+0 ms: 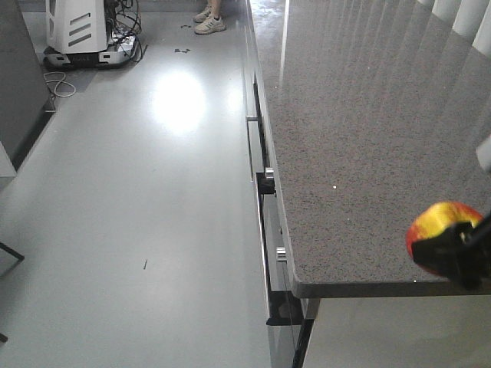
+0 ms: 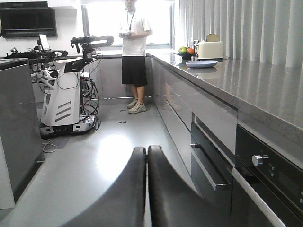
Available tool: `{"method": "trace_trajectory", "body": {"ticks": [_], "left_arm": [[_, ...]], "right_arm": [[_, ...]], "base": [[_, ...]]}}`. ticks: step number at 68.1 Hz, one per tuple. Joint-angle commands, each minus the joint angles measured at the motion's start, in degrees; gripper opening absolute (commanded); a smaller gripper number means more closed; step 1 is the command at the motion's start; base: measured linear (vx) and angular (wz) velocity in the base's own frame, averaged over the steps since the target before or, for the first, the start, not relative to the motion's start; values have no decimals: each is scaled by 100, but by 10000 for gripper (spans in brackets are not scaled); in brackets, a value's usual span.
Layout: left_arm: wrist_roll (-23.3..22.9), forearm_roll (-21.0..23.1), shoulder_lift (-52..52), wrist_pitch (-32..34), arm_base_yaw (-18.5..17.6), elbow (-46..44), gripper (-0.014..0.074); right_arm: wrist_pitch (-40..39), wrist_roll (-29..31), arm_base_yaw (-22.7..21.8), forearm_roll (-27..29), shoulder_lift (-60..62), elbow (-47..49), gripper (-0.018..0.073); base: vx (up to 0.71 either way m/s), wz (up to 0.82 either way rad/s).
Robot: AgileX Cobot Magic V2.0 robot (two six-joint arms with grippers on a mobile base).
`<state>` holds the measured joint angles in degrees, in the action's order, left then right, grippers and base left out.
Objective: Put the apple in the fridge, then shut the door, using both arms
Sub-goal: 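Lift the apple with the right gripper off the countertop, then turn the base away from the counter holding the apple in the right gripper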
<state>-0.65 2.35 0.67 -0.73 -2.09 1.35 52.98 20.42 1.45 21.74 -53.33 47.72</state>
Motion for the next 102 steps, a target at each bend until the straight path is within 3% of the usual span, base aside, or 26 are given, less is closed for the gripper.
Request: {"method": "trace_trajectory", "body": {"ticks": [1,36,102], "left_arm": [[-16,49,72,441,-24,-97,-6],[-16,49,72,441,-24,-97,-6],[-16,49,72,441,-24,-97,-6]], "right_arm": [[-208,83,-19,246,583,-177,159],[507,90,-19,238,2470,-1040,159],[574,90,-19,257,2577,-1052,159]], "base": [[0,0],[0,0],[0,0]]}}
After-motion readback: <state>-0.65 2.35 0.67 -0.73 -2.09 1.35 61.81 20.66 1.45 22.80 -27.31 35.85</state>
